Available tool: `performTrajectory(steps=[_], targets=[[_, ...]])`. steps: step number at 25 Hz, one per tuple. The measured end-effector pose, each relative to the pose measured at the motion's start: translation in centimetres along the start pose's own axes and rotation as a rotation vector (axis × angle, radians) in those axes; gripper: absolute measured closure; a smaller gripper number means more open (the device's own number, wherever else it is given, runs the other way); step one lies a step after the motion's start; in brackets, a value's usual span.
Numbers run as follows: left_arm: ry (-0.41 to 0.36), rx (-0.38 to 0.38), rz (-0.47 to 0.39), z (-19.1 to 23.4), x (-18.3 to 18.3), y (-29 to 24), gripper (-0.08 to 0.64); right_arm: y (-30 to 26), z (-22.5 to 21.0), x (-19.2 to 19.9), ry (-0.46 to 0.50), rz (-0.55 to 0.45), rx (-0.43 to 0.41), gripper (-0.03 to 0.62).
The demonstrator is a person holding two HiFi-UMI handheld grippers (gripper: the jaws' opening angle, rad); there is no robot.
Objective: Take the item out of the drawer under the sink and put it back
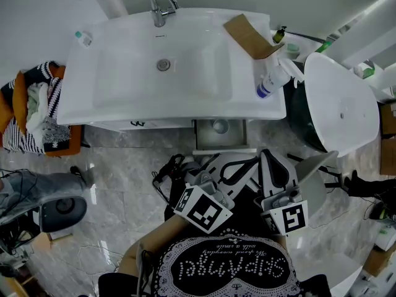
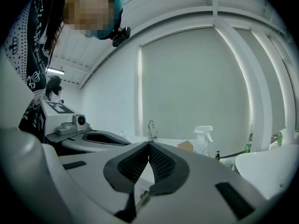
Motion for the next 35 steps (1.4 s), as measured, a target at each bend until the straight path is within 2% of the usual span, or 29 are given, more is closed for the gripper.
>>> performTrajectory(steps=[13, 35], targets=[[0.007, 0.001, 0.002, 0.0, -0.1, 0.4, 0.555, -0.1, 0.2, -0.1, 0.024, -0.014, -0.018, 0.574], [0.015, 0.016, 0.006, 0.4, 0.2, 1.3, 0.555, -0.2, 0.9, 0.3, -0.013, 0.0, 0.006, 0.574]])
Point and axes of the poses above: the fingertips, and each gripper's own axes: y backward along the fingers, z to its left, x out of its underside, the point moved 6 cm from there along y, backward along the fingers, and after that the axes turned 1 degree about y, right-handed, at the moved point
